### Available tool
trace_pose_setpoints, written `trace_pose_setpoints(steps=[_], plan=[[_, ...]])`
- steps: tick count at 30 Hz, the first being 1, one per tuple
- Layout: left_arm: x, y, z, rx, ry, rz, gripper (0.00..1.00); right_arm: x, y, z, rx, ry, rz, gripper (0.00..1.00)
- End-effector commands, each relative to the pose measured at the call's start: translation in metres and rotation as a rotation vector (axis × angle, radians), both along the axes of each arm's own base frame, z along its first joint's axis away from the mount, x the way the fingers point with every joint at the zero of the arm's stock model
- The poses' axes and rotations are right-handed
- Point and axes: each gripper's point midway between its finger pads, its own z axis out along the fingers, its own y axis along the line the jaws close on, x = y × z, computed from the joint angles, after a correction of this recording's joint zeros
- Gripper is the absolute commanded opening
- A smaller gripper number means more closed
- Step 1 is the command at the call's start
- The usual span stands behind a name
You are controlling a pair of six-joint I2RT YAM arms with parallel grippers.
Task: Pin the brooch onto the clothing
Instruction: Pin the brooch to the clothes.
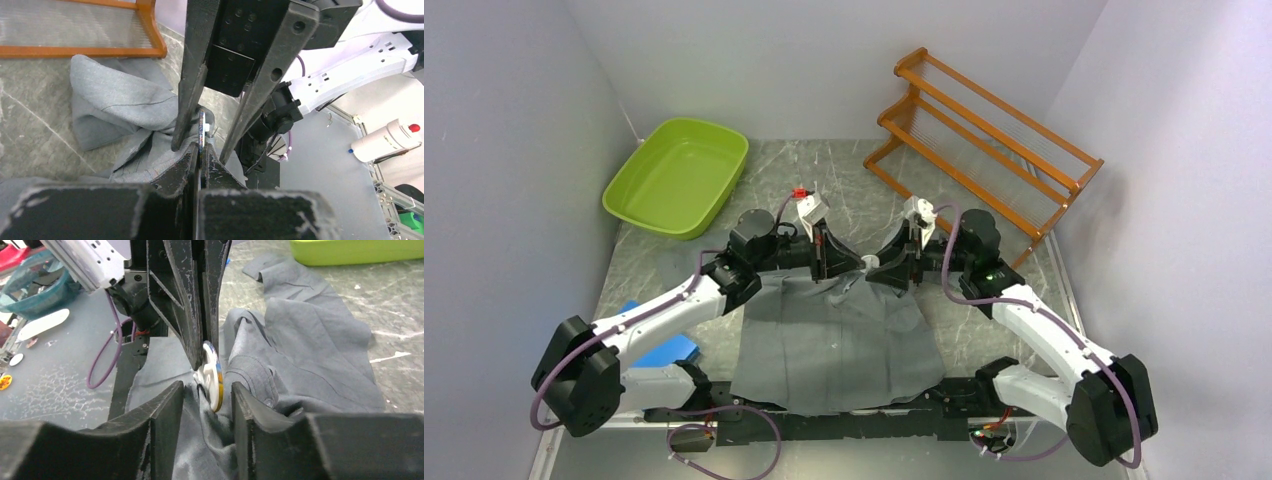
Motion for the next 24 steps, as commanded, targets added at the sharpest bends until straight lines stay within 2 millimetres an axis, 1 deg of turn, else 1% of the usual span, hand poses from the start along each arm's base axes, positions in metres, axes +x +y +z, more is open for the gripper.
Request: trace_pose_setpoints(steps=[1, 6, 9, 10, 12, 13, 14, 15, 19, 24], plan=[[-0.010, 0.002, 0.052, -0.116, -0.135, -0.034, 0.03, -0.014, -0.004, 0.035, 0.108, -0.141, 0.087, 0.42], [-0.013, 0.005, 0.057, -0.133, -0.153, -0.031, 0.03, -0.026, -0.006, 0.043, 0.113, -0.157, 0.150, 0.46], [-0.013, 0.005, 0.058, -0.132, -0.154, -0.029, 0.03, -0.029, -0.006, 0.047, 0.122, -0.163, 0.155, 0.46], [-0.014, 0.005, 0.057, -0.131, -0.152, -0.033, 0.03, -0.030, -0.006, 0.048, 0.125, -0.165, 0.161, 0.44], [-0.014, 0.005, 0.057, -0.130, -0.148, -0.038, 0.03, -0.030, -0.006, 0.052, 0.130, -0.160, 0.160, 0.35], [-0.014, 0.005, 0.057, -0.129, -0.148, -0.038, 0.03, -0.029, -0.006, 0.053, 0.131, -0.158, 0.164, 0.34], [-0.015, 0.004, 0.057, -0.129, -0.147, -0.041, 0.03, -0.030, -0.006, 0.055, 0.133, -0.156, 0.168, 0.31], [-0.015, 0.004, 0.056, -0.128, -0.144, -0.042, 0.03, -0.029, -0.006, 0.057, 0.137, -0.158, 0.167, 0.26], [-0.015, 0.003, 0.056, -0.128, -0.139, -0.048, 0.03, -0.028, -0.004, 0.062, 0.142, -0.154, 0.173, 0.21], [-0.015, 0.003, 0.056, -0.130, -0.136, -0.048, 0.03, -0.026, -0.003, 0.066, 0.152, -0.142, 0.183, 0.23]])
